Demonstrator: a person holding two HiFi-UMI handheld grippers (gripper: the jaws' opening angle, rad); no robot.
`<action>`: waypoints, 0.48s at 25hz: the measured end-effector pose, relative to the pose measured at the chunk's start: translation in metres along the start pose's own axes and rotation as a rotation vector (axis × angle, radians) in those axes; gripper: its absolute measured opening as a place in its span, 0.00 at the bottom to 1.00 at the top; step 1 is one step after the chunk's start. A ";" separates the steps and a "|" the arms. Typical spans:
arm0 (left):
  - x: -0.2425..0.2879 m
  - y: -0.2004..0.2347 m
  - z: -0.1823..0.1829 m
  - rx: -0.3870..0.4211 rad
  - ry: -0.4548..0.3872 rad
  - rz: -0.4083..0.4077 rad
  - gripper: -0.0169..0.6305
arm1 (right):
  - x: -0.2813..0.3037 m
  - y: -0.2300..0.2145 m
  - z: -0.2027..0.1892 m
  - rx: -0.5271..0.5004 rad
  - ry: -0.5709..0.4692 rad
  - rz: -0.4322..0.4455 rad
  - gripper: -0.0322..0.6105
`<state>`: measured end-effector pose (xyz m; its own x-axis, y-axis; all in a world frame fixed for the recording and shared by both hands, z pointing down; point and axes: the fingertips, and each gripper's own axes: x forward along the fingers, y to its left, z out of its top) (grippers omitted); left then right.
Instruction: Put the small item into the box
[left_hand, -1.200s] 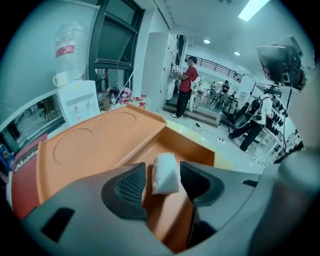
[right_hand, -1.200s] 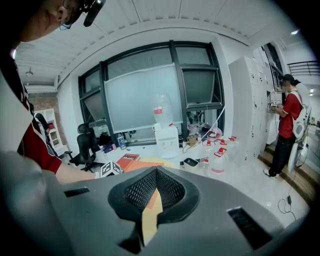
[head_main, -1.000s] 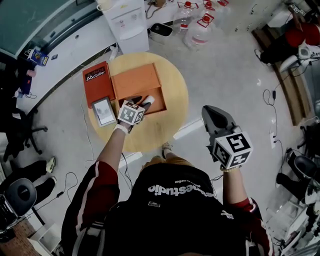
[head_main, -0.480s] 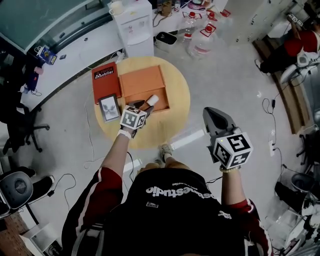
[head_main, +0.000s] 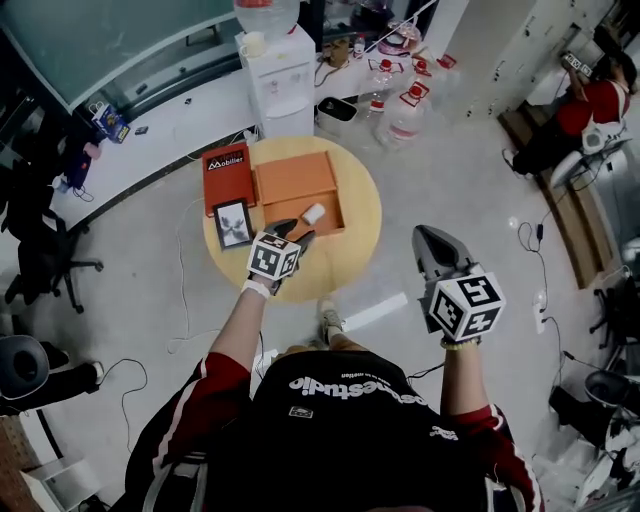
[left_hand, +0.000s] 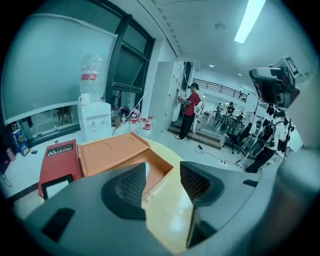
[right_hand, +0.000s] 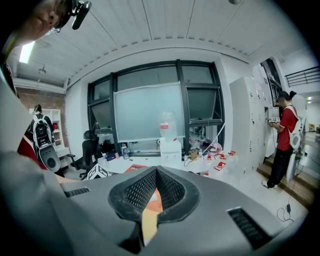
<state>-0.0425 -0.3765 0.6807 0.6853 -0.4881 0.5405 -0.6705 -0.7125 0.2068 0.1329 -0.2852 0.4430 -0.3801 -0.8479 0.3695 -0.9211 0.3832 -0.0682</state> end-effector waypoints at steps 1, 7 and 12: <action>-0.005 -0.003 0.002 0.002 -0.010 0.001 0.38 | -0.003 0.003 0.003 -0.006 -0.006 0.001 0.09; -0.032 -0.026 0.022 -0.003 -0.074 -0.010 0.38 | -0.020 0.014 0.014 -0.023 -0.041 -0.013 0.09; -0.066 -0.042 0.040 0.022 -0.120 -0.019 0.38 | -0.028 0.031 0.022 -0.019 -0.076 0.001 0.09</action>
<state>-0.0480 -0.3347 0.6037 0.7277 -0.5306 0.4347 -0.6517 -0.7325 0.1969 0.1138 -0.2575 0.4101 -0.3874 -0.8726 0.2976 -0.9191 0.3909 -0.0503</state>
